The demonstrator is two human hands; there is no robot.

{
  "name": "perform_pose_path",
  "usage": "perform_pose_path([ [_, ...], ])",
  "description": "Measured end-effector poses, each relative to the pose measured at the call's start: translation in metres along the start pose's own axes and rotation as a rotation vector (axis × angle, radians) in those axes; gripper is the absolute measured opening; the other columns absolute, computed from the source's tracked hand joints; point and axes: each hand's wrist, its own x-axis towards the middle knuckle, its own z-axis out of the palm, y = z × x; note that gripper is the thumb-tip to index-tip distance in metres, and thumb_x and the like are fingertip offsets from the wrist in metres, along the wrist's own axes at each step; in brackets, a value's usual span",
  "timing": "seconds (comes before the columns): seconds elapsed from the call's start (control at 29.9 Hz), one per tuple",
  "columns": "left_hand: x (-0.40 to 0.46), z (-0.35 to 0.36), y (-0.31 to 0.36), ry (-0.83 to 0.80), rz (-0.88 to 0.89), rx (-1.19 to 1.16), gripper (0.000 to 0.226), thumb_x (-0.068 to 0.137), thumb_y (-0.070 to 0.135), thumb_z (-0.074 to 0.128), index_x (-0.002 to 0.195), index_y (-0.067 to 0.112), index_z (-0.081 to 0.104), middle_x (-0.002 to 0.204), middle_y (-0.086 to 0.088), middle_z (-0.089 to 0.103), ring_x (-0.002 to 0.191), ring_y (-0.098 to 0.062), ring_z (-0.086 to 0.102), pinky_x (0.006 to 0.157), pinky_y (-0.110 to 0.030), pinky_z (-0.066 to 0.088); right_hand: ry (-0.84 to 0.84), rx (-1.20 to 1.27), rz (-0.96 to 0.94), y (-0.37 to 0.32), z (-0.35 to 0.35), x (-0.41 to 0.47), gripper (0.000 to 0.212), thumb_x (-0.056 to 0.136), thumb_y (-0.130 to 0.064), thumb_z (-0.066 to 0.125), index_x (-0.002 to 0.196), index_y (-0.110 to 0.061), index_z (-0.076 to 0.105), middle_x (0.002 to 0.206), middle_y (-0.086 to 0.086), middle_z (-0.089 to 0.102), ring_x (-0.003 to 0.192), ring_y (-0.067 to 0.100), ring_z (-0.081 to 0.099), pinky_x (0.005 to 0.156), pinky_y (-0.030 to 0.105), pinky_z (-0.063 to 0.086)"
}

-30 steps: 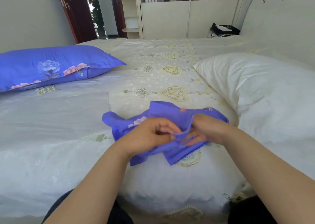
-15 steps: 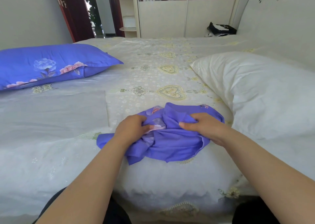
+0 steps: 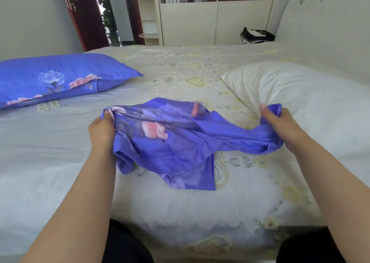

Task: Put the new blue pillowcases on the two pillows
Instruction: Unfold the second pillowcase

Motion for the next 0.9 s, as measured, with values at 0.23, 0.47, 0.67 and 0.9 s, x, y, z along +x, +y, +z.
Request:
perform_pose_path([
  [0.23,-0.003,-0.001,-0.015,-0.266,0.043,0.062,0.038,0.095,0.044,0.048,0.070,0.016,0.059,0.071,-0.006,0.061,0.065,-0.020,0.054,0.066,-0.030,0.046,0.052,-0.803,-0.376,0.010,0.039,-0.024,0.082,0.076,-0.067,0.055,0.140,-0.017,0.039,0.139,0.011,0.039,0.129,0.030,0.037,0.105,0.043,0.030],
  [0.47,-0.016,0.001,-0.005,-0.374,-0.021,-0.200,0.044,0.100,0.047,0.033,0.082,0.021,0.063,0.053,0.012,0.066,0.049,0.003,0.062,0.048,-0.008,0.044,-0.368,-0.689,-0.297,0.006,0.084,-0.038,0.046,0.087,-0.052,0.056,0.119,-0.019,0.056,0.102,0.001,0.061,0.097,0.022,0.057,0.083,0.035,0.044],
  [0.67,0.000,-0.021,-0.013,-0.025,-0.023,-0.411,0.039,0.096,0.046,0.038,0.091,0.021,0.067,0.107,-0.008,0.068,0.090,-0.018,0.065,0.080,-0.019,0.053,-0.173,0.536,-0.021,-0.025,0.069,-0.017,0.025,0.095,-0.028,0.049,0.085,-0.011,0.064,0.091,0.009,0.069,0.086,0.025,0.065,0.081,0.037,0.050],
  [0.9,-0.004,-0.030,-0.011,0.004,0.029,-0.589,0.046,0.093,0.043,0.035,0.100,0.010,0.066,0.104,-0.013,0.068,0.095,-0.028,0.066,0.093,-0.045,0.050,0.493,0.447,-0.376,-0.054,0.050,-0.021,0.029,0.100,-0.022,0.038,0.072,-0.027,0.039,0.071,-0.012,0.043,0.059,-0.006,0.041,0.065,0.012,0.037],
])
